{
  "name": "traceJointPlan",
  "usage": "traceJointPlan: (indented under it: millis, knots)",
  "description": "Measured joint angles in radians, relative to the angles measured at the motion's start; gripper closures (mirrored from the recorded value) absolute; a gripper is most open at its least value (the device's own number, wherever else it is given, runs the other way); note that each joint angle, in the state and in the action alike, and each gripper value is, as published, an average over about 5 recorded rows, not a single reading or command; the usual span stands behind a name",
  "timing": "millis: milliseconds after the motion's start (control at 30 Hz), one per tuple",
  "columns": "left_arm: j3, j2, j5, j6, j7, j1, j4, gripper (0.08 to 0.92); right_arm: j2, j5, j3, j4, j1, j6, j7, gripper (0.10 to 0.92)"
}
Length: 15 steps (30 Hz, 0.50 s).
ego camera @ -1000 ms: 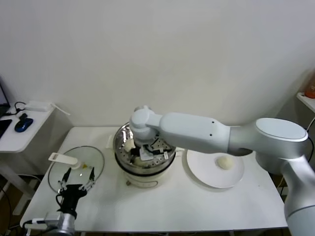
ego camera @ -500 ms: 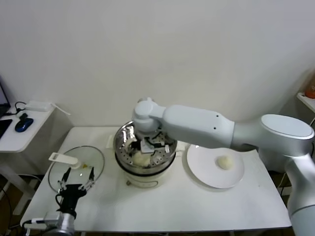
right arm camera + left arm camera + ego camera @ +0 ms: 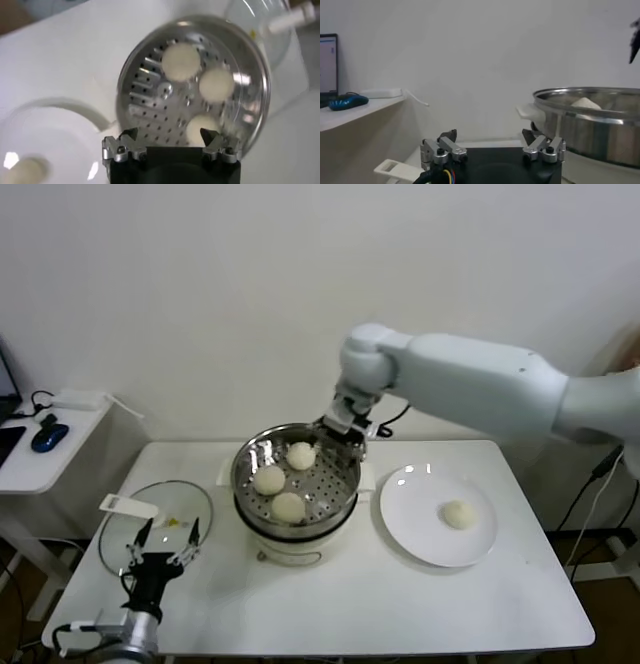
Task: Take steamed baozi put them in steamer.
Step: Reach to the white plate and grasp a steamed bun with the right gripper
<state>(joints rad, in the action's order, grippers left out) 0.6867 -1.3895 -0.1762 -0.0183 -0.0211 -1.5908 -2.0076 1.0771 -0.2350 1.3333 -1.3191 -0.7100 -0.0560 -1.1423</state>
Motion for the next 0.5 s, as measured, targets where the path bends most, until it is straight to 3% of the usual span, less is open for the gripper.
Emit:
traceJointPlan:
  millis: [233,500]
  knots:
    - [-0.007,0.006,-0.009,0.005,-0.014,-0.005,-0.006,0.177,-0.165,-0.154,0.079,0.006,-0.04,0.146,0.035,0.203]
    - [-0.012,0.01,-0.008,0.001,-0.019,-0.005,-0.018,0.177,-0.333,-0.17,0.074,0.017,0.04,0.237,0.063,0.203]
